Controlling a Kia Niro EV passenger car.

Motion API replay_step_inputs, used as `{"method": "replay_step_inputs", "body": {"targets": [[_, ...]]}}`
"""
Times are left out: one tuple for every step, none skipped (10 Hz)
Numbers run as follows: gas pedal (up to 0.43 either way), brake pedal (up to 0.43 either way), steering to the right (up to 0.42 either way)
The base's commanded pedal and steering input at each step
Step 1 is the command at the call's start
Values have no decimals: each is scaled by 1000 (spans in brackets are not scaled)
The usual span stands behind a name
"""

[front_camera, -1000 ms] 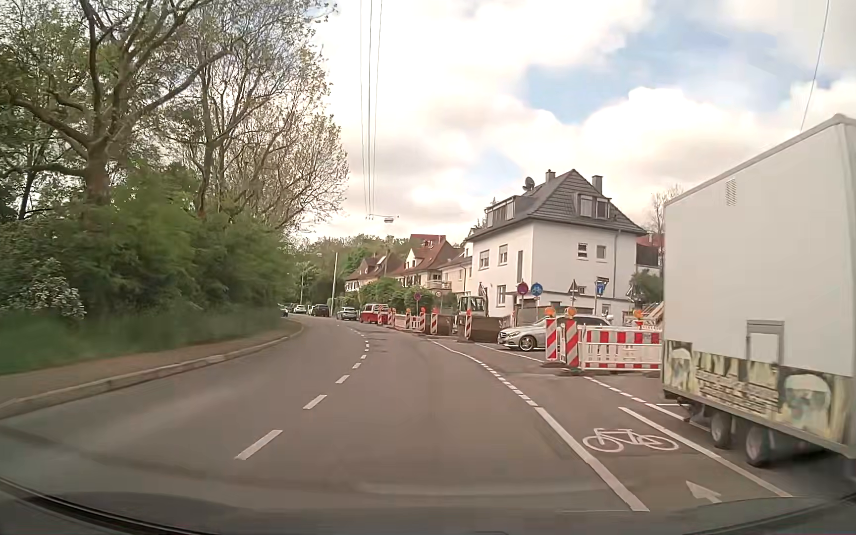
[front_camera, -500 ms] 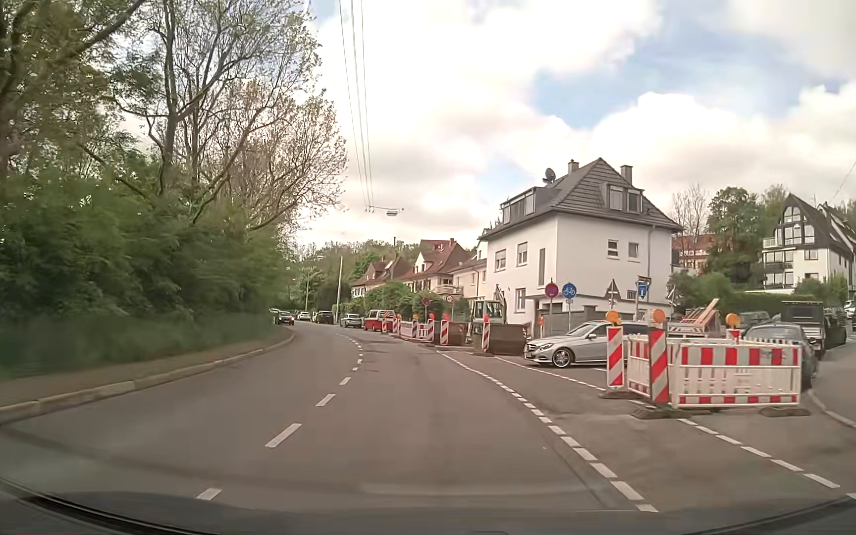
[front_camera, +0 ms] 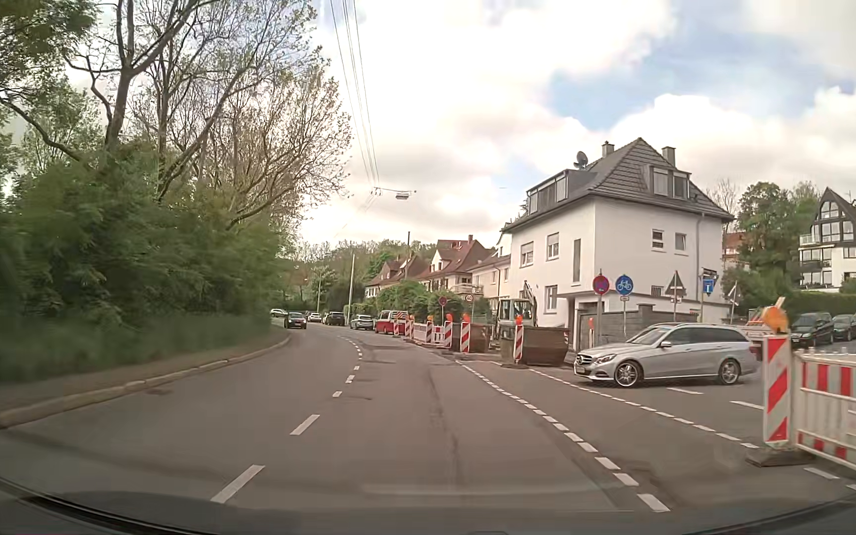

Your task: Follow the waypoints while adhering to traffic rules and regulations

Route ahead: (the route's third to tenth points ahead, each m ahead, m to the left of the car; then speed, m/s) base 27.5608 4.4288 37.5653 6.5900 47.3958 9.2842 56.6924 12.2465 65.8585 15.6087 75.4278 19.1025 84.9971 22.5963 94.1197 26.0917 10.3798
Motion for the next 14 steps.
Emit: {"method": "replay_step_inputs", "body": {"targets": [[87, 0, -30], [98, 0, -30], [98, 0, -30], [98, 0, -30], [98, 0, -30], [98, 0, -29], [98, 0, -26], [98, 0, -26], [98, 0, -26], [118, 0, -25], [118, 0, -23], [118, 0, -22], [130, 0, -20], [130, 0, -20]]}}
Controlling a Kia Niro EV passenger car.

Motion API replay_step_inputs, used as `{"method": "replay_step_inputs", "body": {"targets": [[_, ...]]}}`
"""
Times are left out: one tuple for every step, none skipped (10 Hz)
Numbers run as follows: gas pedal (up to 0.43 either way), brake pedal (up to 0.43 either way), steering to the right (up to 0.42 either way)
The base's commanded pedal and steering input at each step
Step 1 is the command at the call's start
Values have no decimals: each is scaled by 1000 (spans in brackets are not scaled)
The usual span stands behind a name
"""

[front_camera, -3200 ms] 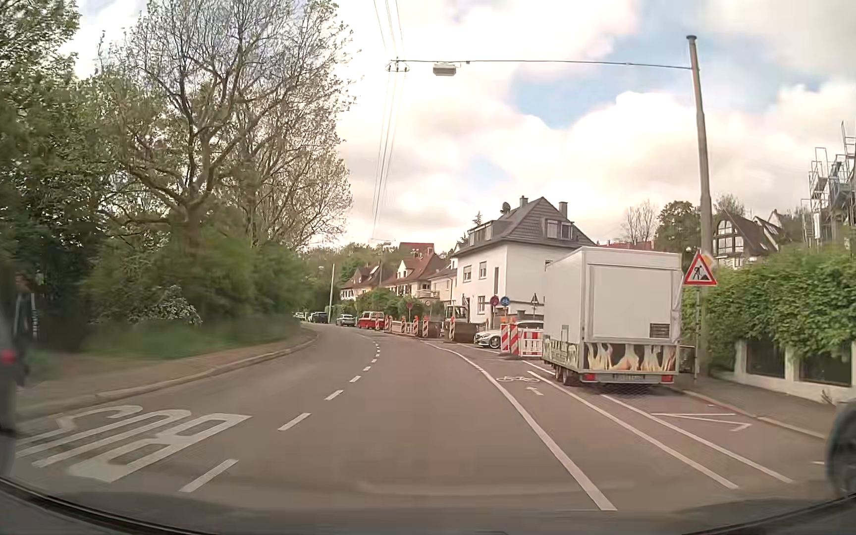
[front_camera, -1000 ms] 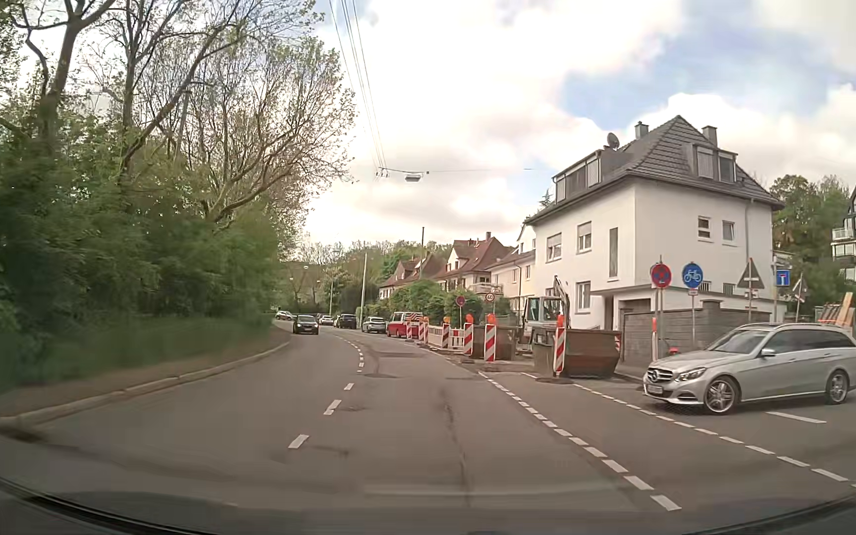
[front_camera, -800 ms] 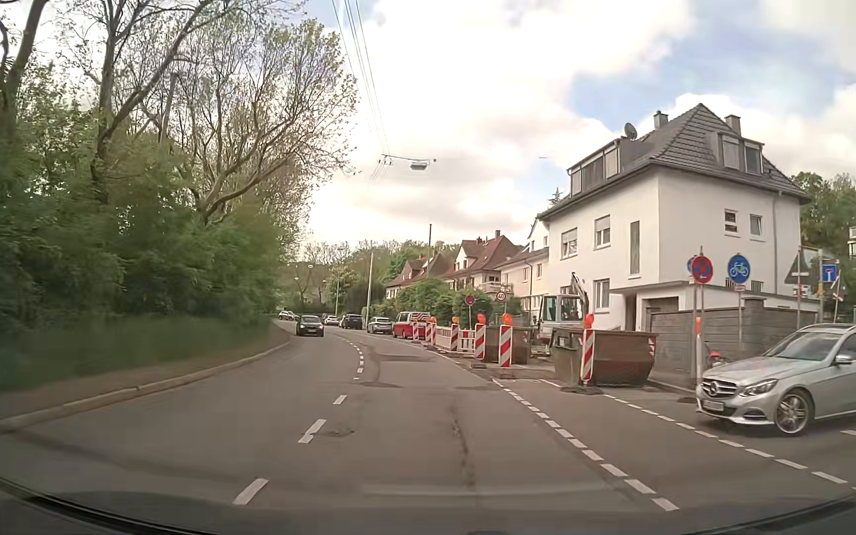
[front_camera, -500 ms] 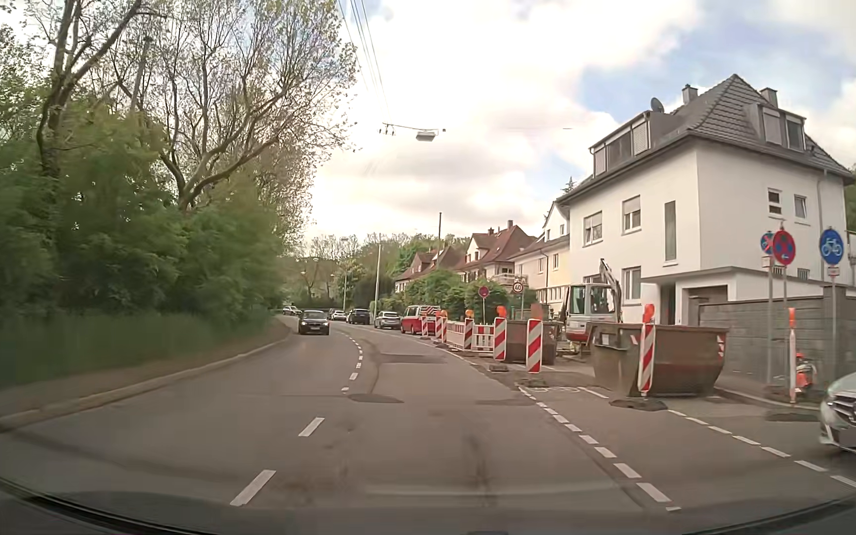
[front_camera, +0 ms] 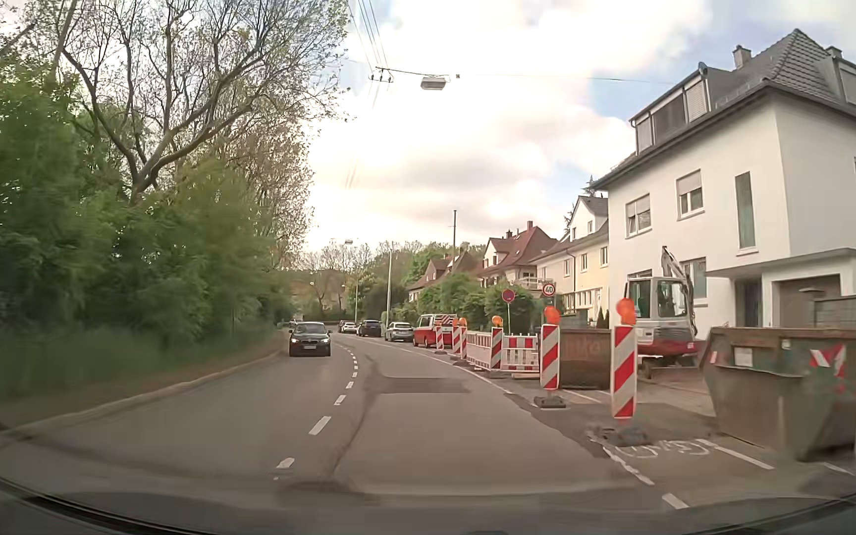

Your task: Follow the waypoints while adhering to traffic rules and regulations

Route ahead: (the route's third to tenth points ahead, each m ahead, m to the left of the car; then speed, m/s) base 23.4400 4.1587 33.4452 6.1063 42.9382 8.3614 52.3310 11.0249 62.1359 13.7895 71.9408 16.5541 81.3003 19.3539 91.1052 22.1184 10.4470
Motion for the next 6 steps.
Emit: {"method": "replay_step_inputs", "body": {"targets": [[130, 0, -20], [118, 0, -20], [118, 0, -22], [130, 0, -28], [118, 0, -32], [118, 0, -32]]}}
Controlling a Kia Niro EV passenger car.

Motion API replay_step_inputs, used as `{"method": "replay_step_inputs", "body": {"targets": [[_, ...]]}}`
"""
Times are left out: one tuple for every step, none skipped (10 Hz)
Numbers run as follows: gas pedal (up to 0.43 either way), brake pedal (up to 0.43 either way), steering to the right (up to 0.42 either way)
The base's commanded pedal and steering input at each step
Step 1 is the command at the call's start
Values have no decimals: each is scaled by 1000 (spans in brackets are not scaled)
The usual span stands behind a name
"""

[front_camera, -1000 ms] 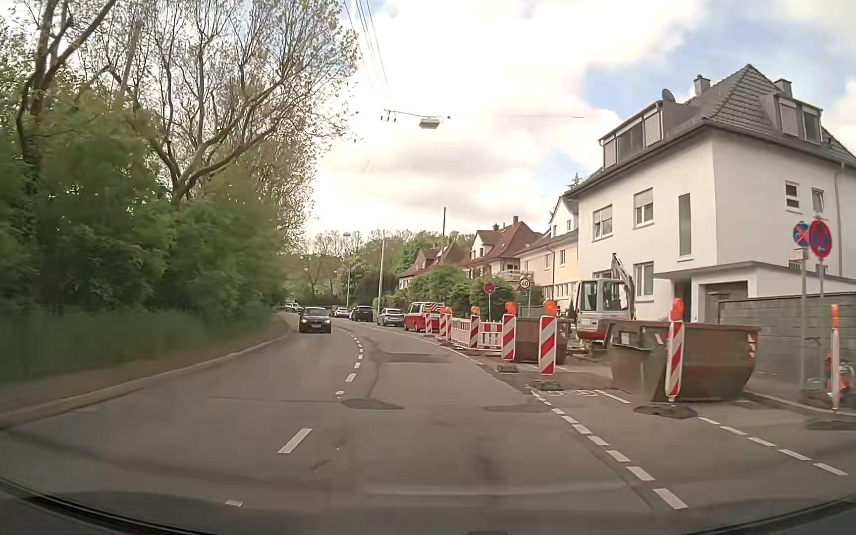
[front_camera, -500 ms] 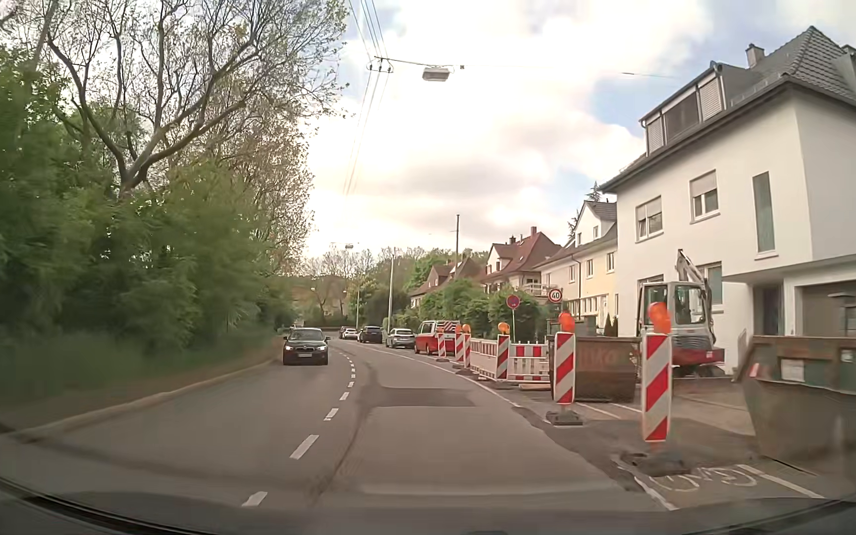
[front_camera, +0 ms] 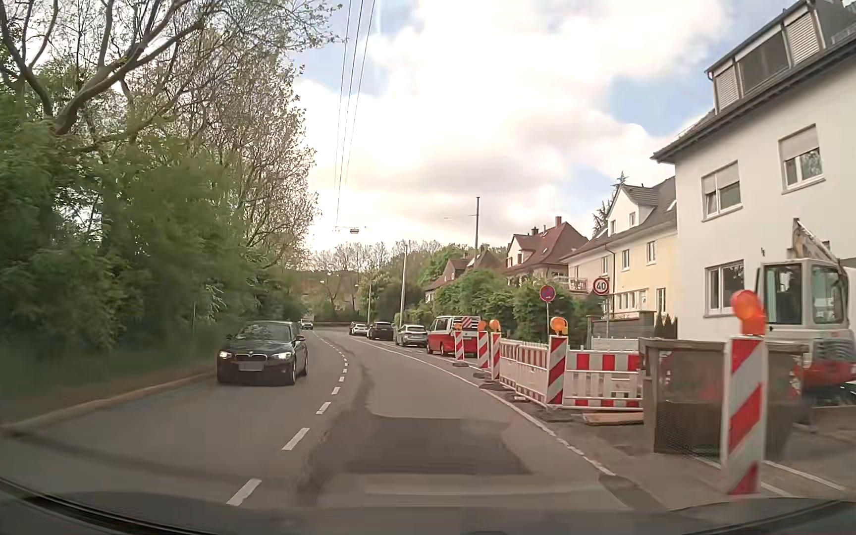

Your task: Follow the waypoints while adhering to traffic rules and regulations

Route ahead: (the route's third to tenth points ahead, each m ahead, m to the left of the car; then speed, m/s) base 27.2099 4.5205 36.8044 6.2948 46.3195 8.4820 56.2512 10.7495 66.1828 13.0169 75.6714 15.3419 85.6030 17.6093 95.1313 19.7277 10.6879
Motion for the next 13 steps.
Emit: {"method": "replay_step_inputs", "body": {"targets": [[118, 0, -30], [118, 0, -31], [118, 0, -31], [118, 0, -31], [118, 0, -33], [118, 0, -37], [118, 0, -38], [118, 0, -38], [118, 0, -38], [118, 0, -37], [118, 0, -35], [118, 0, -33], [118, 0, -33]]}}
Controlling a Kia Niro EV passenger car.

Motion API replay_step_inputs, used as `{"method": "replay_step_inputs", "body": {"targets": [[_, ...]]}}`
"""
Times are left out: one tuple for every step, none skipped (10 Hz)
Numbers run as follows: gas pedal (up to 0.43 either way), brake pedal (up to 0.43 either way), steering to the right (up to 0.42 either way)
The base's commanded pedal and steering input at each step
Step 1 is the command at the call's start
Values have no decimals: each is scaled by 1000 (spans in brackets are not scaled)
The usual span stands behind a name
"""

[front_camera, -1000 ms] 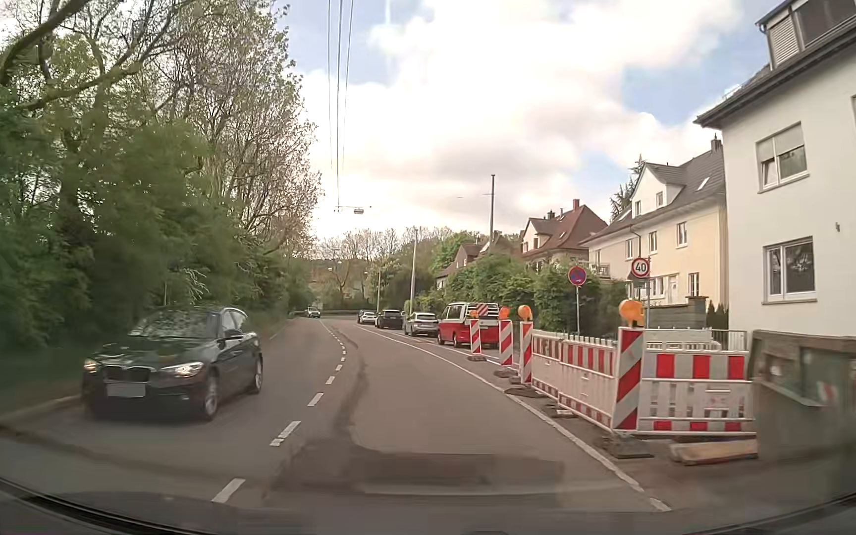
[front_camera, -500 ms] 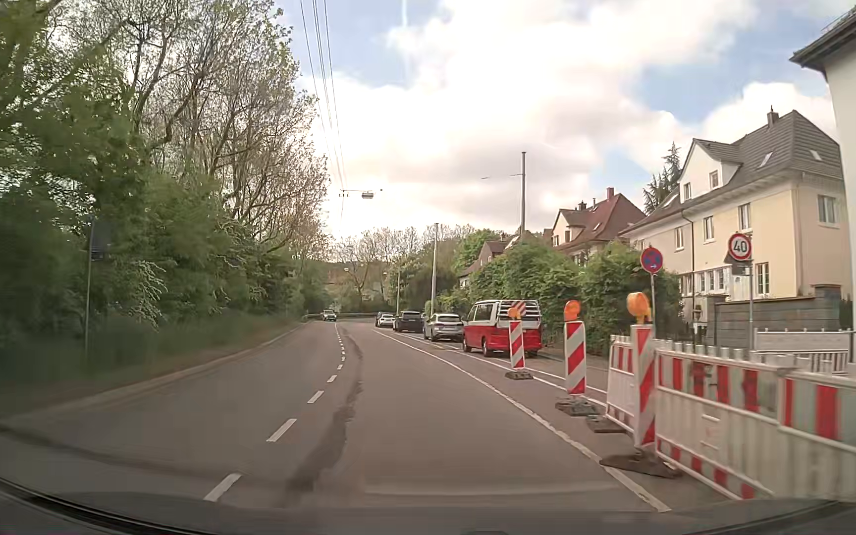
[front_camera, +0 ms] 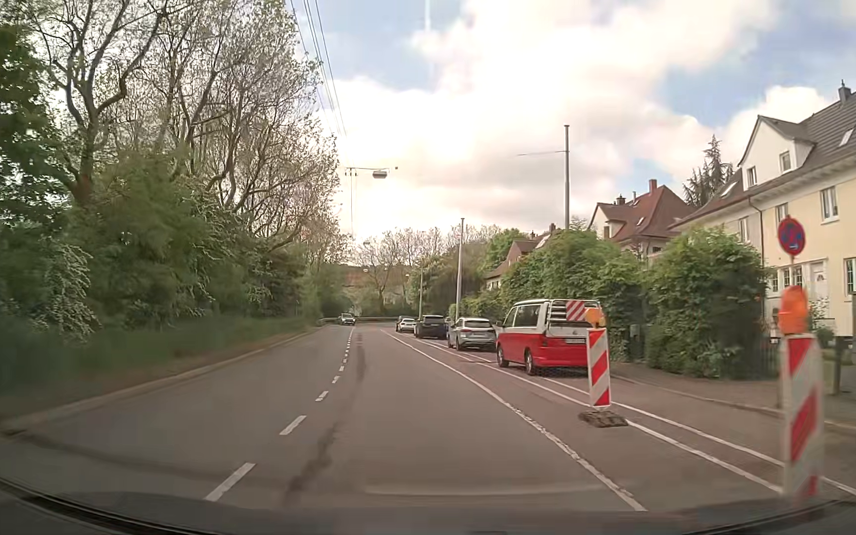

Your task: Follow the waypoints while adhering to traffic rules and regulations

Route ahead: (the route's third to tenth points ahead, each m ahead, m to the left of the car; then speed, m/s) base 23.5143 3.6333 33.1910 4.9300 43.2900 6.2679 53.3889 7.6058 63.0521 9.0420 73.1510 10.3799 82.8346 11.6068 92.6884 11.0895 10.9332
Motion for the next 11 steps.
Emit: {"method": "replay_step_inputs", "body": {"targets": [[118, 0, -31], [118, 0, -31], [118, 0, -31], [118, 0, -30], [118, 0, -28], [118, 0, -27], [118, 0, -28], [118, 0, -29], [118, 0, -30], [118, 0, -29], [118, 0, -29]]}}
